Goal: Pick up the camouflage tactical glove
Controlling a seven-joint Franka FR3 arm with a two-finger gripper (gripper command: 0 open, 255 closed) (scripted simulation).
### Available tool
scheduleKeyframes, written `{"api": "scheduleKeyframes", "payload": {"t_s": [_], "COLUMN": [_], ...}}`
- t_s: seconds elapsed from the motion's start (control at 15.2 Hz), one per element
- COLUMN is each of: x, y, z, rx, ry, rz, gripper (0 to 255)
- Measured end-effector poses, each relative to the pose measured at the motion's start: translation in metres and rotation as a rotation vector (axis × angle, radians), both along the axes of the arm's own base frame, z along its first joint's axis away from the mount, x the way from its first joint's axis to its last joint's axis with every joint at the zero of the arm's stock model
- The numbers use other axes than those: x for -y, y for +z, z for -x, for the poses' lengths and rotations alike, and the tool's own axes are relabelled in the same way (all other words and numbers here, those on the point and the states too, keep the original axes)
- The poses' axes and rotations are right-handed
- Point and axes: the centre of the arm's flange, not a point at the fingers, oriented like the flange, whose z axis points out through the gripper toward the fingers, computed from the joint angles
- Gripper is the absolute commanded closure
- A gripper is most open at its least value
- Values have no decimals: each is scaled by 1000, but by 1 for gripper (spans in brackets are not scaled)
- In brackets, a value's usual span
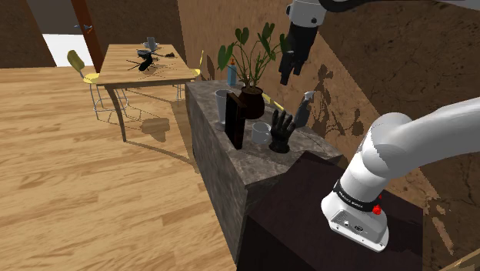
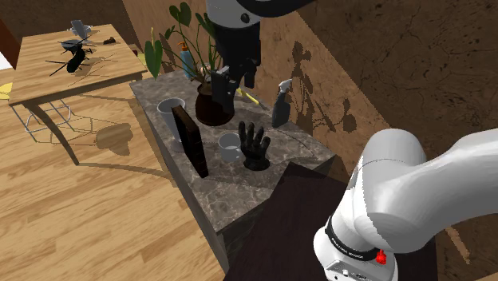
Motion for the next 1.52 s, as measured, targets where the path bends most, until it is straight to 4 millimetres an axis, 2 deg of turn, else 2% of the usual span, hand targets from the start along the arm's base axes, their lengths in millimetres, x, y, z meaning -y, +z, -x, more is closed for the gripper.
{"api": "scheduleKeyframes", "payload": {"t_s": [0.2,0.4,0.86,0.99,1.12,1.32,1.52], "x": [10,39,106,123,141,167,175], "y": [-10,-34,-106,-121,-148,-178,-197], "z": [-6,-22,-59,-64,-72,-87,-88], "rx": [-18,-59,-162,-191,-220,-263,-279], "ry": [2,8,24,29,34,40,43], "rz": [-7,-24,-65,-78,-90,-108,-113], "gripper": [0,0,0,0,0,0,0]}}
